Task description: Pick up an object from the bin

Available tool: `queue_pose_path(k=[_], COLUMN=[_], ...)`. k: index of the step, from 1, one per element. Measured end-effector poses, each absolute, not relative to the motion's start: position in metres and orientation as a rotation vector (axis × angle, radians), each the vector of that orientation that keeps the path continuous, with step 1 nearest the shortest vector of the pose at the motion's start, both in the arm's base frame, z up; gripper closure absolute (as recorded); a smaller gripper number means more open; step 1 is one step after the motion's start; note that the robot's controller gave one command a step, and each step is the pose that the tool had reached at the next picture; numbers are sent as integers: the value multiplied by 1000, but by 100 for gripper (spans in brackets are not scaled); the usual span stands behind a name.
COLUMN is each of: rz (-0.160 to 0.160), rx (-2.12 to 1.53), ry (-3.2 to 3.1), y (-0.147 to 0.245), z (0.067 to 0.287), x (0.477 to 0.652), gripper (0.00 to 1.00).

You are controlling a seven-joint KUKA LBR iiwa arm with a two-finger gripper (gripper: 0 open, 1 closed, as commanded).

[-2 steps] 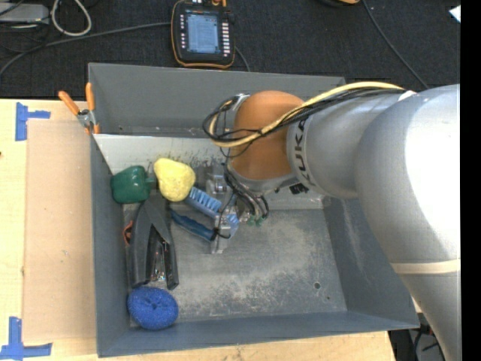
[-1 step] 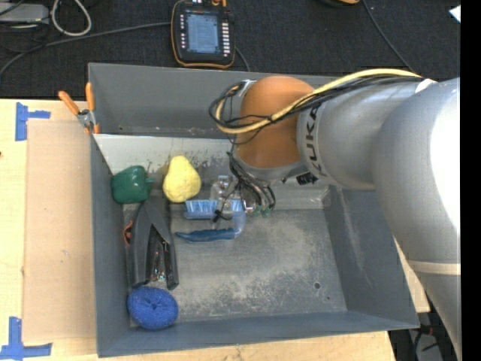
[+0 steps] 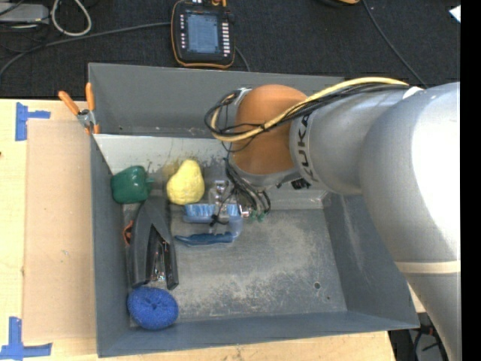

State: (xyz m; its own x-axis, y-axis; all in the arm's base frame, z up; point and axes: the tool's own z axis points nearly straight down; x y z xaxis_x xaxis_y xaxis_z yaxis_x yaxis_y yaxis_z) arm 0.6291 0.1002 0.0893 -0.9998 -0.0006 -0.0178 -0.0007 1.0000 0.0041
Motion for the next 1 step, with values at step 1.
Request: queue_pose_path(k=[1], rz=[8], rx=[-3], ry=[3125], y=[100], z=[151], x=[626], gripper=[100])
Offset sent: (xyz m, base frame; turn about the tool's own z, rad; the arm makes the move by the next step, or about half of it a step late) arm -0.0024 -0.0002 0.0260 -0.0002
